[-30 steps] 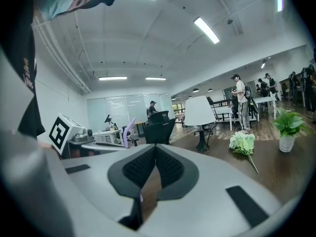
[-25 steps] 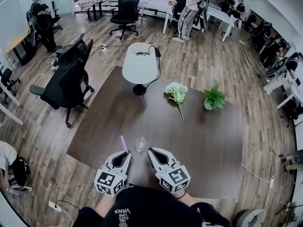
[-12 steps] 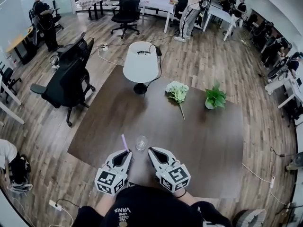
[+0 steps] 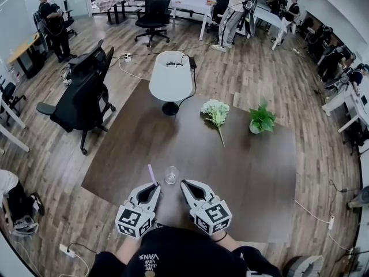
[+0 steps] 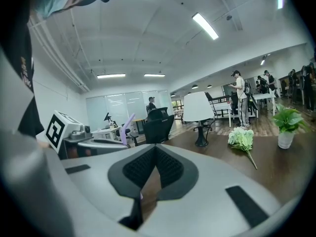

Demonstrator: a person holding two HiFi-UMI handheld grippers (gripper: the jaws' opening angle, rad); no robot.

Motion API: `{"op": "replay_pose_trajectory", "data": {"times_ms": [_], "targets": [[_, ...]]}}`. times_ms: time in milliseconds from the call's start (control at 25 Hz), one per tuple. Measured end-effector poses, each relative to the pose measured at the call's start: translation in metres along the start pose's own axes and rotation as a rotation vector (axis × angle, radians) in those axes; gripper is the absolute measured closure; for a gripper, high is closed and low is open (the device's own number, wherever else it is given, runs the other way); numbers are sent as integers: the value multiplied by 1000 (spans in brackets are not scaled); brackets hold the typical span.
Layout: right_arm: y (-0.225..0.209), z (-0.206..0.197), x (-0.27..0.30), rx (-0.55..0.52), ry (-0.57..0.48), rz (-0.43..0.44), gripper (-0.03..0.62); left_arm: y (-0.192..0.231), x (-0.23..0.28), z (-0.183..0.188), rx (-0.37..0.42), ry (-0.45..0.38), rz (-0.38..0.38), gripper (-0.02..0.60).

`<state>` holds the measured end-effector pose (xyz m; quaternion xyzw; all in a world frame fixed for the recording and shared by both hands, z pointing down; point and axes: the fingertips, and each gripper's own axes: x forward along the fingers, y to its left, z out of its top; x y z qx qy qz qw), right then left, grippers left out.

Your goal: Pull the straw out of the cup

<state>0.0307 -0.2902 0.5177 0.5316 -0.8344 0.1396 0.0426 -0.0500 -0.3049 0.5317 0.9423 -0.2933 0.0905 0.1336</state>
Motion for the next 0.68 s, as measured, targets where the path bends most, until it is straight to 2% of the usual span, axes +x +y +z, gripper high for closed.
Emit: {"op": "replay_pose_trajectory", "data": {"times_ms": [680], "targets": [[-2, 0, -1, 2, -4, -3, 577, -2, 3, -1, -8, 1, -3, 546]]}}
